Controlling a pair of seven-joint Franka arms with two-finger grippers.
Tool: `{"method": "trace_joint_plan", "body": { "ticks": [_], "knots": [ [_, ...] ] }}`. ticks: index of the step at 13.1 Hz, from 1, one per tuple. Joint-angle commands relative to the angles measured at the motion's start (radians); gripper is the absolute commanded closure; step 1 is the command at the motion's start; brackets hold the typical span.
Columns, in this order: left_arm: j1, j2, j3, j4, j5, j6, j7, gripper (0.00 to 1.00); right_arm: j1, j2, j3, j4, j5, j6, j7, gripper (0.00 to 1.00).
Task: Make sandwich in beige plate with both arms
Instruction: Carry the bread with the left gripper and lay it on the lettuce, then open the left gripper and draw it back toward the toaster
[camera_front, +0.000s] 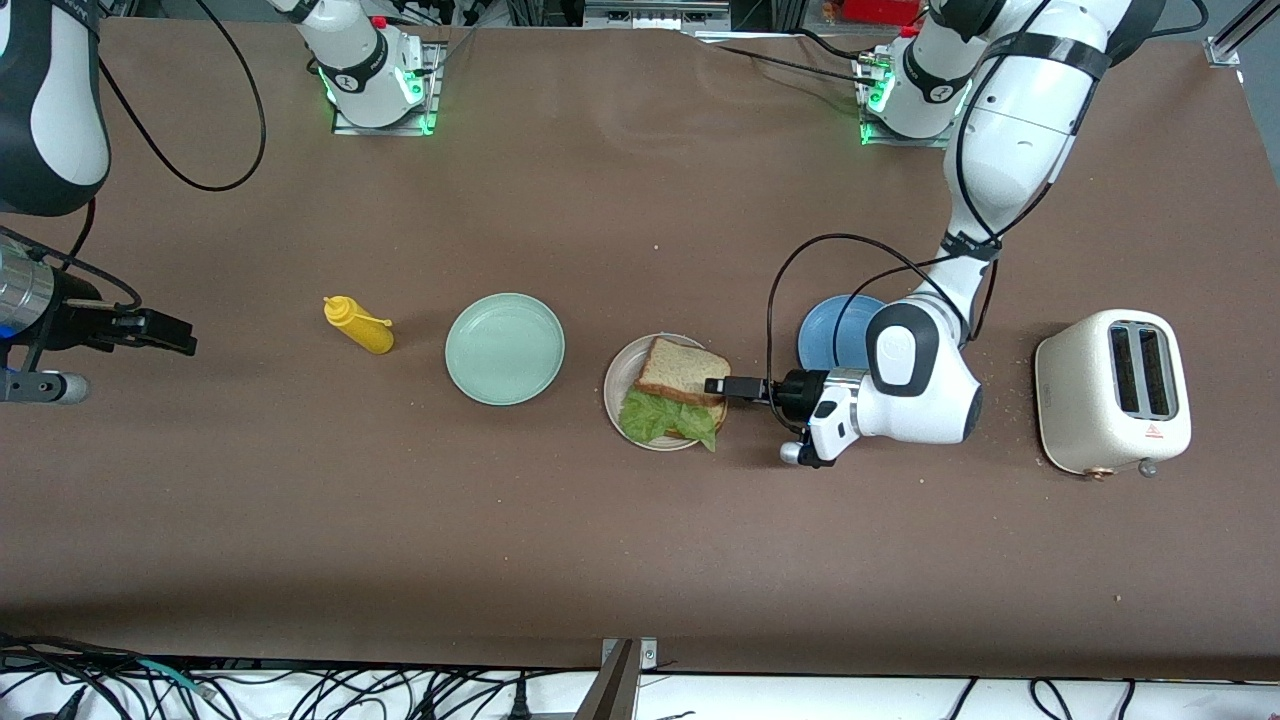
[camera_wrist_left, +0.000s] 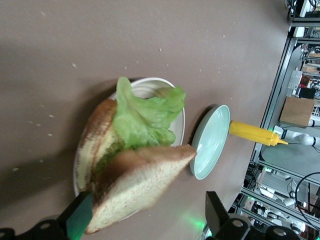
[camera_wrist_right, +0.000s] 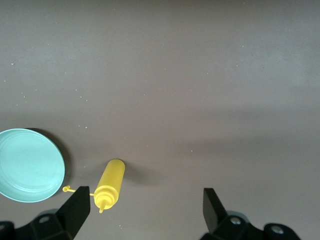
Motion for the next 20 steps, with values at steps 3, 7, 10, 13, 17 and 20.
{"method": "trace_joint_plan", "body": {
  "ticks": [3, 7, 10, 13, 17, 20],
  "knots": [
    [-0.002, -0.04, 0.052, 0.01, 0.017, 0.003, -0.062, 0.01, -0.004, -0.036, 0.0, -0.036, 0.008, 0.005, -0.007, 0.0],
    [0.0, -0.105, 0.123, 0.01, 0.132, 0.002, -0.145, 0.01, -0.005, -0.036, -0.001, -0.036, 0.008, 0.005, -0.007, 0.0],
    [0.001, -0.168, 0.156, 0.01, 0.424, -0.005, -0.21, 0.0, -0.004, -0.036, 0.0, -0.035, 0.008, 0.005, -0.003, 0.0],
    [0.004, -0.212, 0.184, 0.002, 0.704, -0.034, -0.283, 0.0, -0.004, -0.036, 0.0, -0.035, 0.008, 0.006, -0.001, 0.0],
    [0.082, -0.275, 0.184, -0.004, 0.898, -0.126, -0.273, 0.0, -0.004, -0.036, 0.0, -0.035, 0.008, 0.008, -0.001, 0.0],
    [0.132, -0.353, 0.179, -0.007, 1.065, -0.208, -0.271, 0.0, -0.004, -0.036, 0.0, -0.035, 0.009, 0.005, -0.001, 0.0]
  ]
}}
